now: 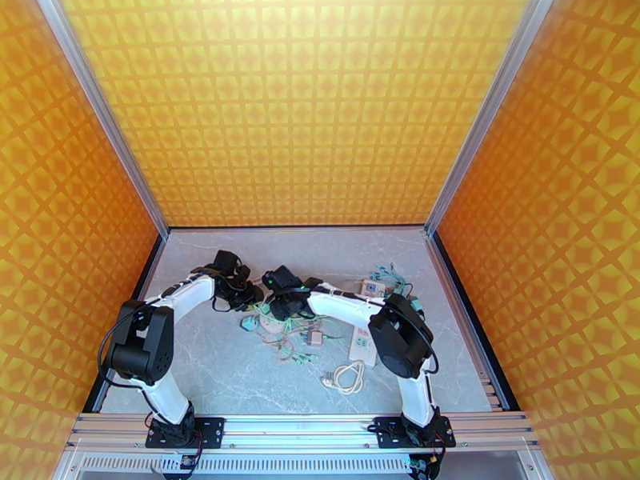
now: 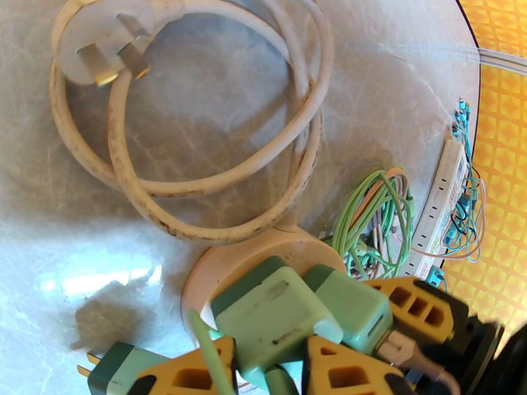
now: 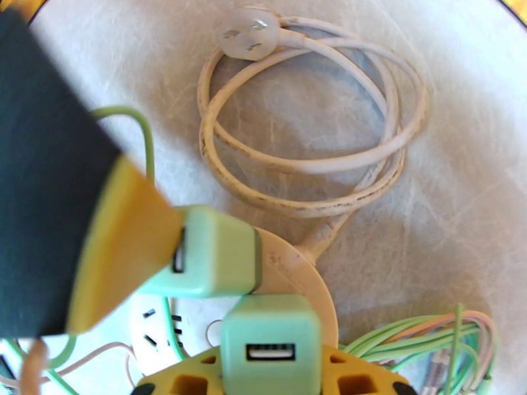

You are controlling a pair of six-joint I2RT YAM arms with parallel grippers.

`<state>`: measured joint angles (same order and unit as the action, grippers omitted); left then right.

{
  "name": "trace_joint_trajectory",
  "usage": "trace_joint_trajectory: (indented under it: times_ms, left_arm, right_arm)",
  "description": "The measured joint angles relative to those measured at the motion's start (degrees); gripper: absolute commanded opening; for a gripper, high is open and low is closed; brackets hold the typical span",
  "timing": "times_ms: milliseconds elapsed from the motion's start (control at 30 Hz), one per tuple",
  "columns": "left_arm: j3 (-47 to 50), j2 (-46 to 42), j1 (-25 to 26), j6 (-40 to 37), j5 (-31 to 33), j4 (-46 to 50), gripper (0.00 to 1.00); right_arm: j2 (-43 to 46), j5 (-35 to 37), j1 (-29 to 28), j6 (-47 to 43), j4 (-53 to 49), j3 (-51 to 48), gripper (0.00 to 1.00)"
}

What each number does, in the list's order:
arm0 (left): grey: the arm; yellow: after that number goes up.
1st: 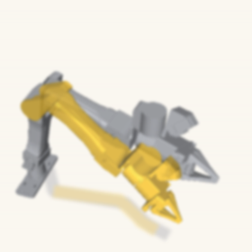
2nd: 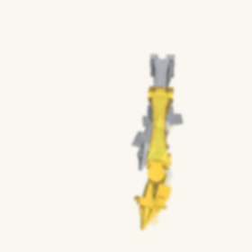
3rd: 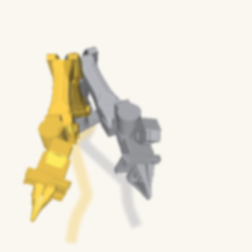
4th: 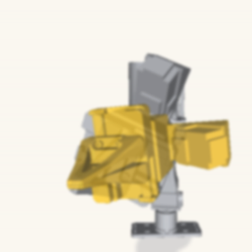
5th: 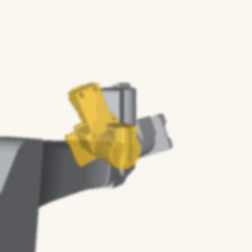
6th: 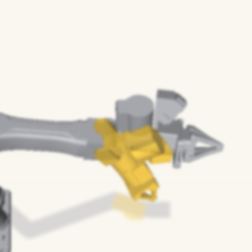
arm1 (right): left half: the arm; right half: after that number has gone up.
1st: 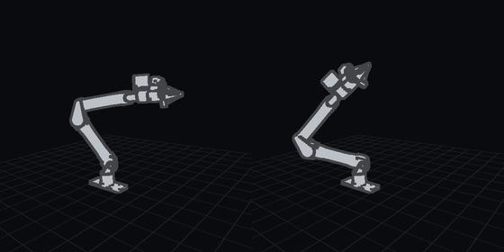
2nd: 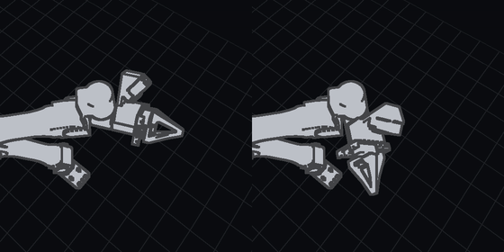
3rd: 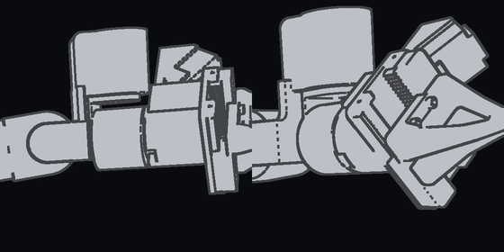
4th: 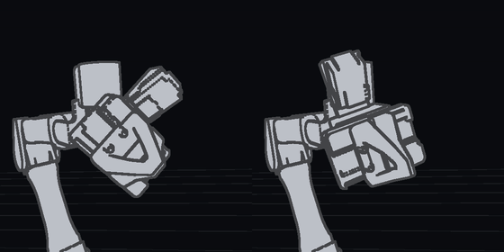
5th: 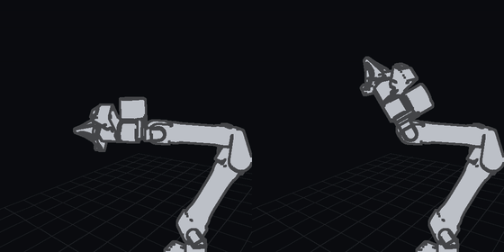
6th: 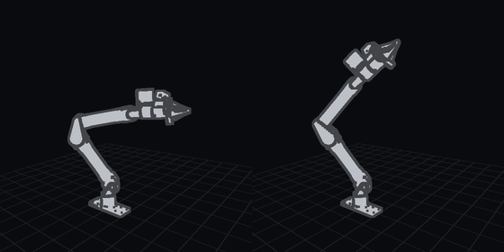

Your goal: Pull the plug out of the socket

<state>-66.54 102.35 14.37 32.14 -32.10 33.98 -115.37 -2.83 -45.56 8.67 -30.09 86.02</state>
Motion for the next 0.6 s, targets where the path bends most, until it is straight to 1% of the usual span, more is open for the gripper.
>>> trace_joint_trajectory:
  times_ms: [100, 267, 367, 500, 600]
  left_arm:
    - [-0.07, 0.04, 0.24, 0.02, 0.26, -0.44, 0.26]
    - [-0.13, 0.07, 0.31, 0.02, 0.48, -0.48, 0.26]
    - [-0.17, 0.09, 0.33, 0.0, 0.5, -0.37, 0.26]
    - [-0.28, 0.09, 0.33, -0.02, 0.61, -0.11, 0.26]
    - [-0.22, 0.04, 0.2, -0.04, 0.52, 0.13, 0.25]
  right_arm:
    - [0.02, -1.79, 0.7, 0.35, 0.13, -0.09, 0.11]
    - [0.02, -1.36, 0.31, 0.39, 0.09, -0.11, 0.12]
    - [0.02, 2.99, -1.79, -1.33, -0.72, 0.37, 0.12]
    - [-0.5, 11.43, -5.62, -3.26, -2.12, 1.4, 0.11]
    - [-1.25, 15.74, -7.13, -2.64, -2.69, 2.27, 0.1]
